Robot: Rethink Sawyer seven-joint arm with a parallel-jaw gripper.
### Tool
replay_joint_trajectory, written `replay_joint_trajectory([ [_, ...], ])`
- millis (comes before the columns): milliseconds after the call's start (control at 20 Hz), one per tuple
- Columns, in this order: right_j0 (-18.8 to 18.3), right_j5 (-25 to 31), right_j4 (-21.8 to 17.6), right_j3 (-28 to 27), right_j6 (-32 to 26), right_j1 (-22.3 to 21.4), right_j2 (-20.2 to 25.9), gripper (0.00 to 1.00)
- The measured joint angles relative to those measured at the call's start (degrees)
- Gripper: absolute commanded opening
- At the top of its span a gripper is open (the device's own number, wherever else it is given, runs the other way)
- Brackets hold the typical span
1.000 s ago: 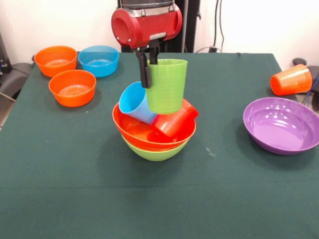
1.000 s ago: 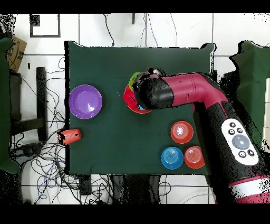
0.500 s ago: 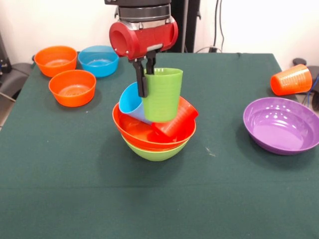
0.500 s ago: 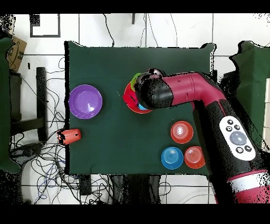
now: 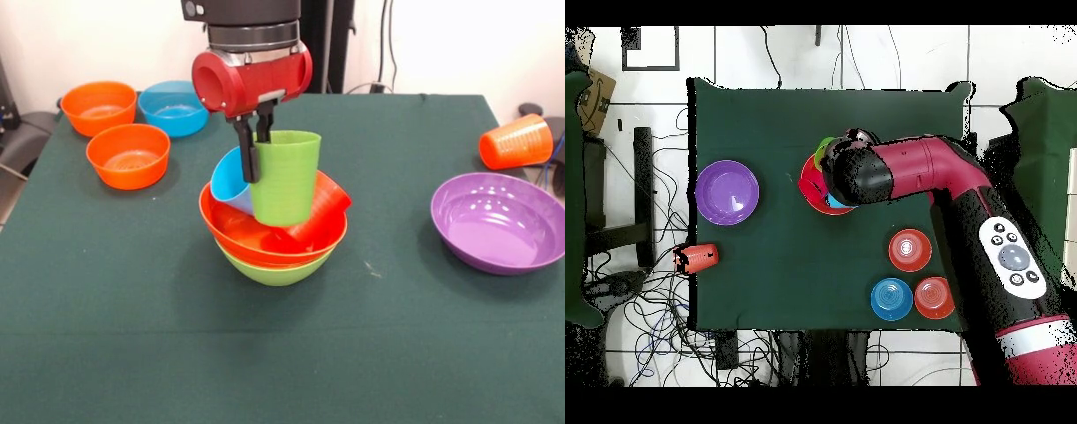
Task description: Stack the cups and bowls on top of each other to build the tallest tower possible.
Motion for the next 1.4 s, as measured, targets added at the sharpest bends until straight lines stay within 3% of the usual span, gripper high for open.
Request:
replay_joint_trajectory([
  [1400,0.0,-1.1,-1.0,-1.5,0.0,2.9,0.0,0.00],
])
